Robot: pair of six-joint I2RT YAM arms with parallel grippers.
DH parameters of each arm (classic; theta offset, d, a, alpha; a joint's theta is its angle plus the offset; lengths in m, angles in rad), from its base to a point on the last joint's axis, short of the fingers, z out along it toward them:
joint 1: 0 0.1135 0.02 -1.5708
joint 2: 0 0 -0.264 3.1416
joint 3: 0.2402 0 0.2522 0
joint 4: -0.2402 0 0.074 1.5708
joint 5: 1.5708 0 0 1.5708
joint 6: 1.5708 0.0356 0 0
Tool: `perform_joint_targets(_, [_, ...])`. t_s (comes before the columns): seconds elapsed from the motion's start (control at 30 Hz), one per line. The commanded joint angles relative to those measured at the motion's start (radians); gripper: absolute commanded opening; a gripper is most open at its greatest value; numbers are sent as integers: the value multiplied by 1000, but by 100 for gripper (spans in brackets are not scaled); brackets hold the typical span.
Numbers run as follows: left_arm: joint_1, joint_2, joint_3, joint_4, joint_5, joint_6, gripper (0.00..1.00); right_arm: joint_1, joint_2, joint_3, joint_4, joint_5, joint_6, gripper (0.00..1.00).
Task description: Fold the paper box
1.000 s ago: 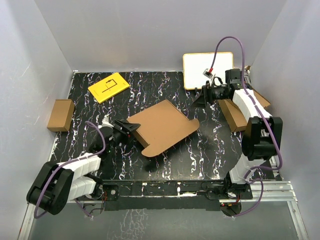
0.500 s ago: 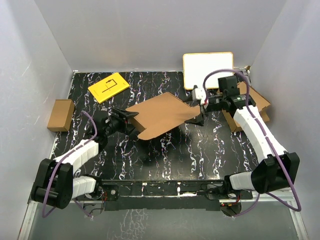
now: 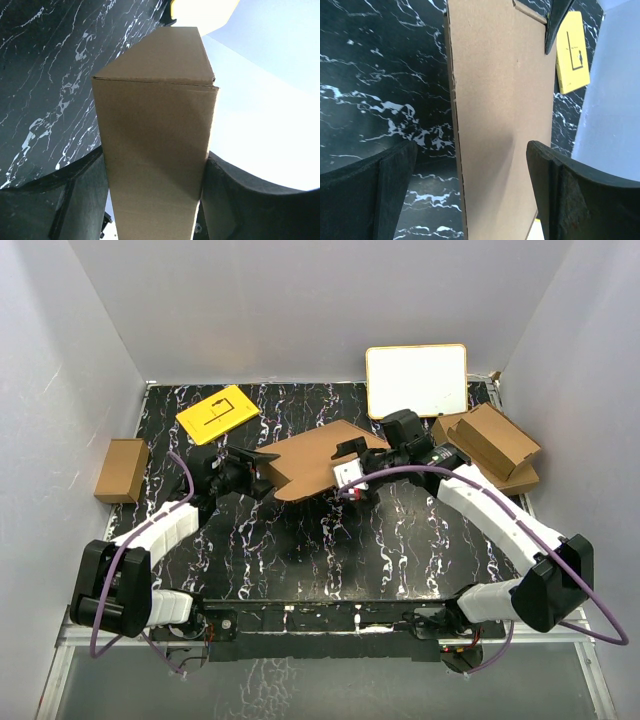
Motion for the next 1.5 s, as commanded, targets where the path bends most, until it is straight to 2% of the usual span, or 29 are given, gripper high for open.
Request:
perform_joint_targets(0.0, [9,-14,53,-7,58,-26,32,49,-23,-24,155,156,-15,99])
perform_joint_targets(0.3, [15,-2,57,1,72,-47,32,125,-3,-103,307,321,3,99])
perform_joint_targets(0.53, [17,26,67,12,90,-46,32,172,19,-191,502,433,33,96])
perform_joint_targets(0.7, [19,33,66,23,94,-48,33,190,27,-214,580,479,68,85])
perform_joint_targets(0.9, [20,34,49,60,100,-63,36,192,23,-218,596,476,111,64])
perform_joint_targets(1.0, [23,33,38,86,103,-74,39,192,22,-208,592,467,137,58])
perform_joint_targets(1.13, [28,20,16,128,103,-95,49,190,22,-189,582,465,173,58])
perform_joint_targets(1.27, [40,-15,-2,146,108,-106,73,173,22,-162,569,440,231,57])
perform_joint_targets(1.47, [69,-132,-32,86,71,-67,97,126,6,-127,530,385,320,57])
